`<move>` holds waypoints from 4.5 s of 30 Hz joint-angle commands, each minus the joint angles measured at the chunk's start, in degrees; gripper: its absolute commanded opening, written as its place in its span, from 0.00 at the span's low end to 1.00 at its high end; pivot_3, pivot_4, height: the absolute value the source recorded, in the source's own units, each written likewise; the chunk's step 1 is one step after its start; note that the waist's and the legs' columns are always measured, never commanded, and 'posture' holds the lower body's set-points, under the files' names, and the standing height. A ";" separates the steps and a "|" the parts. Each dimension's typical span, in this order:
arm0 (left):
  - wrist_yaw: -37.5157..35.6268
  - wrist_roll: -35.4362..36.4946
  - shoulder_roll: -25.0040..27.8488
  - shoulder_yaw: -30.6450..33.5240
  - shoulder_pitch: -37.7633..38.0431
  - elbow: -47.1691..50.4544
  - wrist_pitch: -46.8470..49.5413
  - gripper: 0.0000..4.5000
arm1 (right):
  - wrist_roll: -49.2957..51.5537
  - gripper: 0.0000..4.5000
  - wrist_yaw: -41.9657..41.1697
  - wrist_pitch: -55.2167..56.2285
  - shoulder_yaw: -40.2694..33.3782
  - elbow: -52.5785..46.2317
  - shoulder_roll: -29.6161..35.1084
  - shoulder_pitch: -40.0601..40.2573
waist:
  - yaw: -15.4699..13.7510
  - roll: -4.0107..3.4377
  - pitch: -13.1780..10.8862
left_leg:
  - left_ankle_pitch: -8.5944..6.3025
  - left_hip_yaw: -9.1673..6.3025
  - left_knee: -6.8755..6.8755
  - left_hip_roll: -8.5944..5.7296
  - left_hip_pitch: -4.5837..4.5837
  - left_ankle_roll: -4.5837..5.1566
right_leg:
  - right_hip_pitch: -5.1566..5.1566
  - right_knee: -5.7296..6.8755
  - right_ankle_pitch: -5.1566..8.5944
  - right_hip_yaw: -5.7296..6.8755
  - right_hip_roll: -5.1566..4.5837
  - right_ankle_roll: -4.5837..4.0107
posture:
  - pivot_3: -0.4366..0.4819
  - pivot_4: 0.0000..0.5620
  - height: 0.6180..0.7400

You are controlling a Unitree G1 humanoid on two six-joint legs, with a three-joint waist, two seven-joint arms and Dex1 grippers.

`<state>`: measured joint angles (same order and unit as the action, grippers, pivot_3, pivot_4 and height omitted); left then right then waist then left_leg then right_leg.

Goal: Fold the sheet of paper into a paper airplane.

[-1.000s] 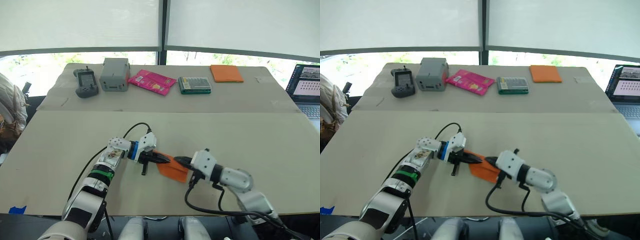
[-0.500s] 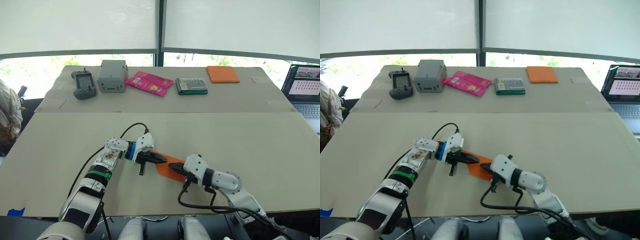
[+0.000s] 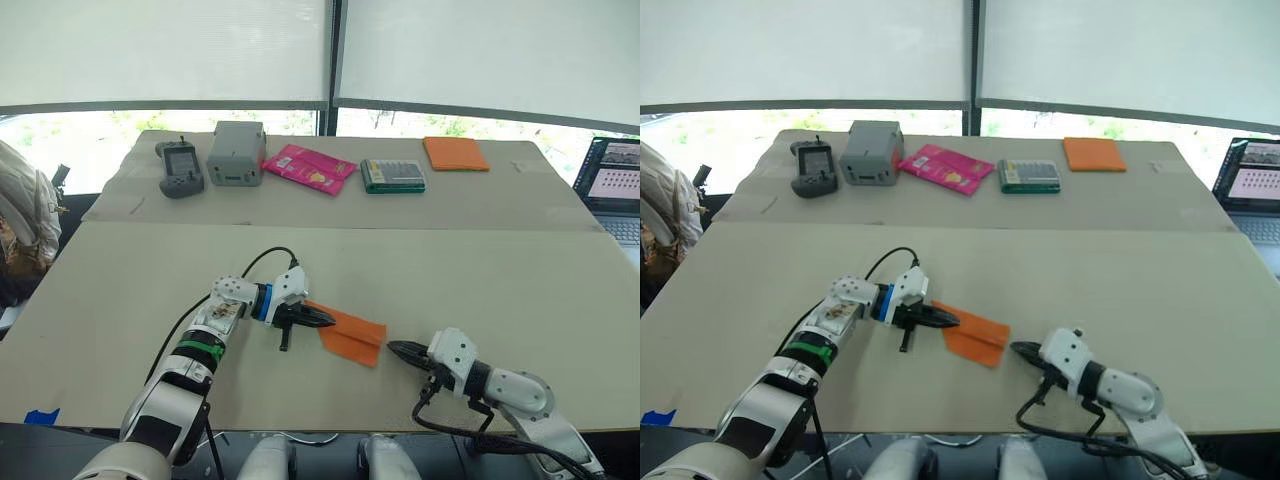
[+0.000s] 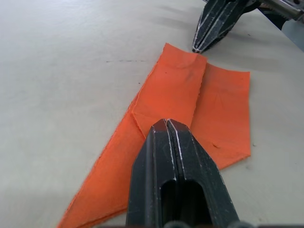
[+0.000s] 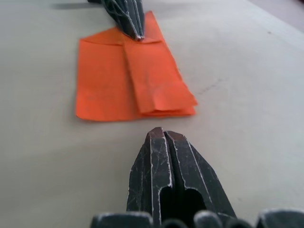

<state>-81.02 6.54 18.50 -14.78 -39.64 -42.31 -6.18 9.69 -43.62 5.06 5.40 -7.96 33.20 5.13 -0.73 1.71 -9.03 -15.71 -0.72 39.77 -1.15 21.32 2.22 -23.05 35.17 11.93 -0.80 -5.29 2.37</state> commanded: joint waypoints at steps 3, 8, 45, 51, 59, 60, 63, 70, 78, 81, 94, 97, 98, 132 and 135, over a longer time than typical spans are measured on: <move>-0.30 -1.00 -0.84 -1.74 1.84 3.44 1.21 0.00 | -0.38 0.02 1.28 -4.76 2.19 -4.42 -3.07 -7.77 | 0.18 -0.03 -0.01 | 0.00 0.00 -0.02 0.04 0.04 0.00 | -0.11 0.07 0.00 -0.01 0.06 0.00 | 0.48 0.27 1.00; 0.79 -1.28 0.11 -1.60 3.03 4.79 2.09 0.00 | -5.24 0.02 0.66 -10.92 9.25 2.27 -5.60 -12.71 | 0.08 -0.03 -0.01 | -0.03 -0.04 -0.08 0.05 0.11 0.04 | -0.19 0.07 0.01 0.05 0.08 -0.03 | 0.48 0.27 1.00; 6.97 12.86 18.02 10.14 18.90 40.22 25.29 0.00 | -4.12 0.59 -6.15 -8.41 5.16 -10.70 3.38 -10.61 | 0.90 -0.23 -0.22 | -0.02 0.02 0.02 0.04 0.86 -0.03 | -1.23 0.64 0.00 -0.06 0.03 -0.10 | 0.48 0.27 1.00; 7.42 13.12 18.04 10.13 18.91 40.88 26.30 0.00 | -11.61 0.59 -1.82 -2.05 6.90 -6.35 2.52 -10.56 | 0.93 -0.25 -0.23 | -0.01 0.03 0.02 0.05 0.83 -0.04 | -1.23 0.66 0.00 -0.07 0.05 -0.11 | 0.48 0.27 1.00; 8.13 13.25 17.38 10.23 17.64 39.83 26.25 0.00 | -14.31 0.25 0.62 3.95 6.25 -2.16 2.16 -12.06 | 0.95 -0.25 -0.24 | -0.01 0.05 0.02 0.03 0.82 -0.05 | -1.22 0.66 0.00 -0.08 0.03 -0.11 | 0.48 0.27 1.00; 8.15 13.25 17.34 10.21 17.61 39.73 26.21 0.00 | -14.18 0.18 0.63 4.37 6.21 -1.90 2.17 -12.16 | 0.95 -0.25 -0.24 | -0.01 0.05 0.02 0.03 0.82 -0.05 | -1.21 0.66 0.00 -0.08 0.04 -0.12 | 0.48 0.27 1.00; 8.18 12.98 17.38 10.52 17.88 38.66 25.30 0.00 | -12.76 0.01 0.02 5.42 6.02 -1.93 1.95 -12.95 | 0.99 -0.25 -0.24 | -0.01 0.05 0.02 0.04 0.82 -0.05 | -1.22 0.66 0.00 -0.08 0.04 -0.12 | 0.48 0.27 1.00; 7.90 13.47 18.19 11.84 18.88 37.13 24.13 0.00 | 2.32 0.01 -6.77 -6.32 2.93 -4.89 1.18 -16.11 | 1.13 -0.24 -0.25 | -0.01 0.03 0.02 0.07 0.81 -0.05 | -1.21 0.67 0.00 -0.08 0.06 -0.13 | 0.48 0.27 1.00; 5.58 21.74 20.76 16.18 21.29 41.61 31.91 0.00 | 32.22 0.01 -19.53 -48.52 -1.26 -1.94 7.32 -24.08 | 1.19 -0.28 -0.30 | -0.01 -0.07 0.00 0.10 0.85 -0.04 | -1.22 0.62 -0.01 -0.02 -0.01 -0.17 | 0.48 0.27 1.00; 4.59 24.89 22.88 17.08 23.40 44.89 35.98 0.00 | 35.32 0.01 -24.00 -57.17 0.52 3.22 8.29 -28.59 | 1.30 -0.30 -0.32 | -0.01 -0.06 0.00 0.09 0.86 -0.04 | -1.22 0.63 0.00 -0.03 -0.02 -0.17 | 0.48 0.27 1.00; 4.18 26.37 27.33 13.29 32.96 54.80 41.73 0.00 | 23.79 0.01 -34.13 -60.15 16.12 17.20 6.77 -39.34 | 1.32 -0.32 -0.33 | -0.01 -0.02 0.02 0.07 0.89 -0.05 | -1.27 0.64 -0.01 -0.04 -0.03 -0.18 | 0.48 0.27 1.00; 4.14 26.45 27.29 11.94 33.42 55.66 41.92 0.00 | 22.18 0.01 -35.31 -59.80 16.93 18.50 6.42 -40.10 | 1.41 -0.32 -0.33 | -0.01 -0.02 0.01 0.08 0.85 -0.05 | -1.26 0.65 -0.01 -0.04 -0.02 -0.18 | 0.48 0.27 1.00; 4.14 26.55 27.24 11.52 33.41 55.92 42.03 0.00 | 21.75 0.01 -35.67 -59.66 16.97 19.06 6.25 -40.38 | 1.41 -0.32 -0.33 | -0.01 -0.02 0.01 0.08 0.85 -0.06 | -1.26 0.65 -0.02 -0.04 -0.02 -0.18 | 0.48 0.27 1.00; 5.37 27.79 22.91 9.24 25.58 52.10 40.41 0.00 | 34.62 0.98 -17.33 -77.75 -11.03 1.57 5.01 -25.88 | 0.38 -0.40 -0.38 | -0.01 -0.01 0.00 0.02 0.99 -0.08 | -1.33 0.61 -0.04 -0.05 -0.18 -0.20 | 0.48 0.27 1.00; 5.41 26.90 22.66 8.56 25.14 51.80 40.09 0.00 | 31.03 0.98 -15.86 -70.76 -9.10 -0.97 5.15 -22.53 | 0.92 -0.41 -0.38 | -0.01 0.08 0.01 0.07 0.92 -0.07 | -1.32 0.63 -0.06 -0.09 -0.11 -0.22 | 0.48 0.27 1.00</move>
<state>-75.55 33.74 41.00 -6.17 -14.11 9.25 34.93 41.51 -59.87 -70.15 -3.08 -6.42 37.99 -18.21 0.19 1.30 -9.41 -15.72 -0.65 39.76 -1.08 22.23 2.14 -24.37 35.80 11.87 -0.89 -5.37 2.15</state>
